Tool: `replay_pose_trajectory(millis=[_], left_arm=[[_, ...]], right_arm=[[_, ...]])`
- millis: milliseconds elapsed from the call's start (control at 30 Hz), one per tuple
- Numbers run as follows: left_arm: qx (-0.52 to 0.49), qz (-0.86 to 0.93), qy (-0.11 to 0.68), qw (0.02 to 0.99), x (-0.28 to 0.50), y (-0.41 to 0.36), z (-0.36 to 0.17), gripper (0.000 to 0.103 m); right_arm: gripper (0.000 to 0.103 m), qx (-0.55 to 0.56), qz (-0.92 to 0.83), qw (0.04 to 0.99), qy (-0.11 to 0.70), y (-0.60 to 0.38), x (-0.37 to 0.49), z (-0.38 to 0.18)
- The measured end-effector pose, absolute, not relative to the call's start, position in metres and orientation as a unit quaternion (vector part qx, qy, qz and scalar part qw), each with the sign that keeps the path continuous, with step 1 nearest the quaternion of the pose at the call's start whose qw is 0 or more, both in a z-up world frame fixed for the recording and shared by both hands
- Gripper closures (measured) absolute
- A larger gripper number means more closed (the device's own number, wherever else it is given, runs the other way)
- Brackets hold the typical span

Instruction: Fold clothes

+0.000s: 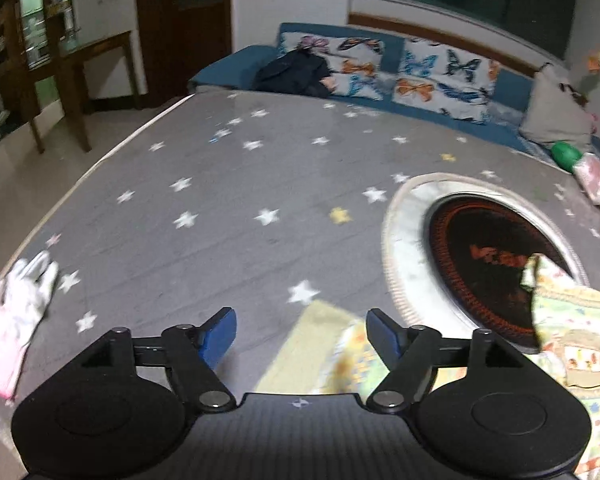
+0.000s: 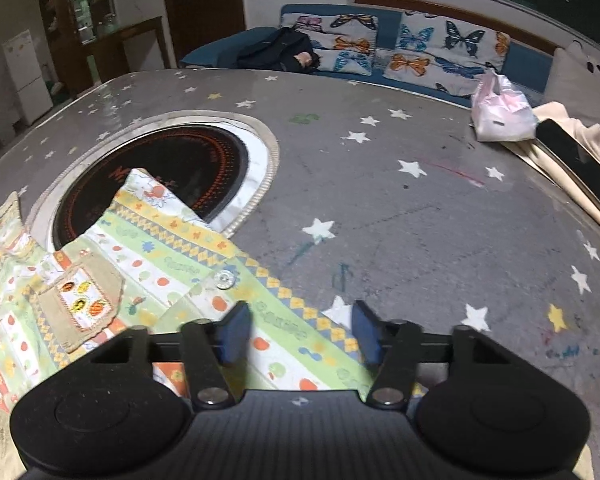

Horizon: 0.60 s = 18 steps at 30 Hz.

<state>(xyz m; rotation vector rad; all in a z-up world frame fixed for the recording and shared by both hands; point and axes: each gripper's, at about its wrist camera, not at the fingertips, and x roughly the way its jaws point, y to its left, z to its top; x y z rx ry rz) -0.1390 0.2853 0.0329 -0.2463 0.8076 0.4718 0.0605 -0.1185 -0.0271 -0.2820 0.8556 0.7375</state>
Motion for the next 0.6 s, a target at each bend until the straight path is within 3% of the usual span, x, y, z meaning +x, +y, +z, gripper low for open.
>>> replay_pose_trajectory(millis=[100, 167, 600], left_arm=[[-0.114, 0.201, 0.384, 0.894, -0.123, 0.27, 0.036, 0.027], [-0.112, 0.178, 0.378, 0.902, -0.111, 0.257, 0.041, 0.027], [-0.076, -0.016, 0.316, 0.945, -0.042, 0.141, 0.091, 0.027]], right_arm=[[0.086, -0.143, 0.362, 0.83, 0.4, -0.116, 0.054, -0.024], [0.096, -0.15, 0.363, 0.833, 0.39, -0.115, 0.047, -0.02], [0.1, -0.238, 0.447, 0.805, 0.309, -0.109, -0.084, 0.003]])
